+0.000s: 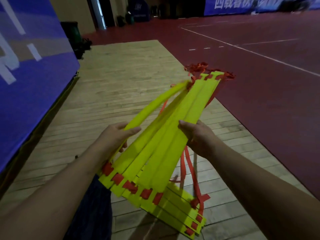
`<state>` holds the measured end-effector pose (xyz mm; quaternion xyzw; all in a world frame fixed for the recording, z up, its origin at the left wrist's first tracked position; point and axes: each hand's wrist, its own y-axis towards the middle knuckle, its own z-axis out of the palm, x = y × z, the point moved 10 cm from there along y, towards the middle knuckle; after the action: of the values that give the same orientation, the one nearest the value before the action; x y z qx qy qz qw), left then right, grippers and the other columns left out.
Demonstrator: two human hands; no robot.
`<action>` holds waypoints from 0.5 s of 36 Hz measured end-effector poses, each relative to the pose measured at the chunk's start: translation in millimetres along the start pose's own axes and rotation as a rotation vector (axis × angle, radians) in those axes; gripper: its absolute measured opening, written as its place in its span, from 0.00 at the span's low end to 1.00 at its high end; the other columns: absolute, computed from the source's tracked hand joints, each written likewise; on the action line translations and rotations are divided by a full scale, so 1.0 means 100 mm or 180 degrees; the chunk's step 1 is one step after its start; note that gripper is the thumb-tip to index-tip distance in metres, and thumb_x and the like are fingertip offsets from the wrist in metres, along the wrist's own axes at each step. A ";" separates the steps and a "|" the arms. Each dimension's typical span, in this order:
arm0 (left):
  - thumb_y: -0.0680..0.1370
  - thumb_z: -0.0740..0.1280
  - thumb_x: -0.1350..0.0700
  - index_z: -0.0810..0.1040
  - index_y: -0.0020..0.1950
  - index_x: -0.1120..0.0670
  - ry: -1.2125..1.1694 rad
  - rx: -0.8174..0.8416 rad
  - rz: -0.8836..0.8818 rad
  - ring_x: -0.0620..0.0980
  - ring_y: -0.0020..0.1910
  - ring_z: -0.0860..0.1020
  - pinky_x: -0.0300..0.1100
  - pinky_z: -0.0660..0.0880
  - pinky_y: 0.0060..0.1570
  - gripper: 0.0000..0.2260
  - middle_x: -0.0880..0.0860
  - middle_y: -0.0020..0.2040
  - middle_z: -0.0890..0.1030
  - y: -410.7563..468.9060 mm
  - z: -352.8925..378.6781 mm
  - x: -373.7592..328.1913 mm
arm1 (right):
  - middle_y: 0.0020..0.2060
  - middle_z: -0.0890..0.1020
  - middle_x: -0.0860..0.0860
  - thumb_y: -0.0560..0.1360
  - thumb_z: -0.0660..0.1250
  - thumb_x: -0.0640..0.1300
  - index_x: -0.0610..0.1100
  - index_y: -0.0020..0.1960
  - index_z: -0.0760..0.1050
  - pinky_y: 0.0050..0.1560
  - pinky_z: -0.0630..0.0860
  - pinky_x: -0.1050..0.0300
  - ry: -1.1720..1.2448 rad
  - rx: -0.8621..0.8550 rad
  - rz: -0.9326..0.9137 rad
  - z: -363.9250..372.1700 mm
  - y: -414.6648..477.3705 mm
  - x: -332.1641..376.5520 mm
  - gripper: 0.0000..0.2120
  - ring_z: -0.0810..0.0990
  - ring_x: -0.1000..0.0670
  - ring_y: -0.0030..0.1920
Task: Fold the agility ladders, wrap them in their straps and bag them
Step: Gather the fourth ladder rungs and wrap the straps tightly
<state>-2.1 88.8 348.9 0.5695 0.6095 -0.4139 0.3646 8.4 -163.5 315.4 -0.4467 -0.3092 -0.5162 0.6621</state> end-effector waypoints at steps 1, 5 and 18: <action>0.75 0.74 0.48 0.83 0.50 0.52 0.0137 0.0084 -0.0012 0.46 0.24 0.71 0.38 0.67 0.27 0.09 0.50 0.25 0.73 0.02 0.07 0.06 | 0.53 0.84 0.42 0.80 0.66 0.35 0.40 0.66 0.73 0.48 0.83 0.43 -0.0017 0.0016 -0.0035 0.04 -0.03 0.06 0.16 0.84 0.42 0.51; 0.71 0.78 0.49 0.84 0.56 0.53 0.0492 0.0327 -0.0453 0.51 0.38 0.81 0.40 0.75 0.36 0.16 0.56 0.44 0.86 0.11 0.25 0.46 | 0.50 0.84 0.37 0.80 0.63 0.32 0.32 0.66 0.72 0.38 0.84 0.48 0.0212 0.0028 -0.0065 0.16 -0.10 0.25 0.15 0.86 0.39 0.46; 0.76 0.71 0.41 0.80 0.56 0.58 -0.0456 0.1322 -0.1530 0.50 0.34 0.80 0.40 0.75 0.34 0.21 0.57 0.46 0.82 -0.16 1.27 1.03 | 0.51 0.84 0.33 0.81 0.57 0.30 0.31 0.63 0.72 0.39 0.84 0.45 -0.0167 0.0454 0.0094 0.33 -0.30 0.57 0.13 0.86 0.38 0.43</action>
<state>-30.5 12.1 206.0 0.4410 0.6018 -0.6427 0.1744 -3.2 -158.4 386.5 -0.4163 -0.3558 -0.4712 0.6915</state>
